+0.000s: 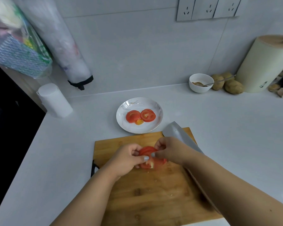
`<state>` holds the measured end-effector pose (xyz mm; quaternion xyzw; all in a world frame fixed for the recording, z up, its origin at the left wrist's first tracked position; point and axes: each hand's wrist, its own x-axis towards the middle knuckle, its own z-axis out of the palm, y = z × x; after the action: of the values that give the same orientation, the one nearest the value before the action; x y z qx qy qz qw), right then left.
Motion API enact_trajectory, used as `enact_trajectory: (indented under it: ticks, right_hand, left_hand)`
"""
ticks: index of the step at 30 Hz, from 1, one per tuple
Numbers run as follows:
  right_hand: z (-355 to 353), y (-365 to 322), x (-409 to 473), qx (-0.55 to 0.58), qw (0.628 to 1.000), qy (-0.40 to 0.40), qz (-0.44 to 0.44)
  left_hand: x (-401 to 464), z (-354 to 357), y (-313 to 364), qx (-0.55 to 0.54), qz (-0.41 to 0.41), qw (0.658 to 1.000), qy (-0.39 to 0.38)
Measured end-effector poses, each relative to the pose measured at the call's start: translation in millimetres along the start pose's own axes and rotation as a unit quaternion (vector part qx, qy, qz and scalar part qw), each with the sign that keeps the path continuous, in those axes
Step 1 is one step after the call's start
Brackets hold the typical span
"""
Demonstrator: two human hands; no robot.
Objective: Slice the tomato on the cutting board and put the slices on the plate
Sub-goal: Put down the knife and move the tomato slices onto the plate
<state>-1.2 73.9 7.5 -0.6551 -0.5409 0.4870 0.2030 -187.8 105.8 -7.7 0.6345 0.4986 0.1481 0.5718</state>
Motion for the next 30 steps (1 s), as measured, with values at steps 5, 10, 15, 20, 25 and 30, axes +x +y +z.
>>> enact_trajectory:
  ticks: [5,10,15,20,25,30]
  right_hand:
    - [-15,-7,6,0.184,0.982,0.025,0.032]
    - [-13,8,5,-0.022,0.999,-0.007,0.038]
    - [9,17,12,-0.184,0.978,0.095,-0.030]
    - [10,22,17,-0.165,0.977,0.117,-0.073]
    - [9,30,24,-0.148,0.972,0.149,-0.106]
    - [-5,24,23,-0.093,0.975,0.143,-0.145]
  left_hand:
    - [6,-7,5,-0.126,-0.030,0.992,0.004]
    - [12,-6,4,-0.225,-0.082,0.971,0.025]
    - [14,-3,2,-0.308,-0.118,0.943,0.029]
    - [14,-2,2,-0.396,-0.127,0.909,0.030]
    - [14,3,3,-0.443,-0.139,0.885,0.031]
    - [19,-5,9,-0.462,-0.122,0.878,0.026]
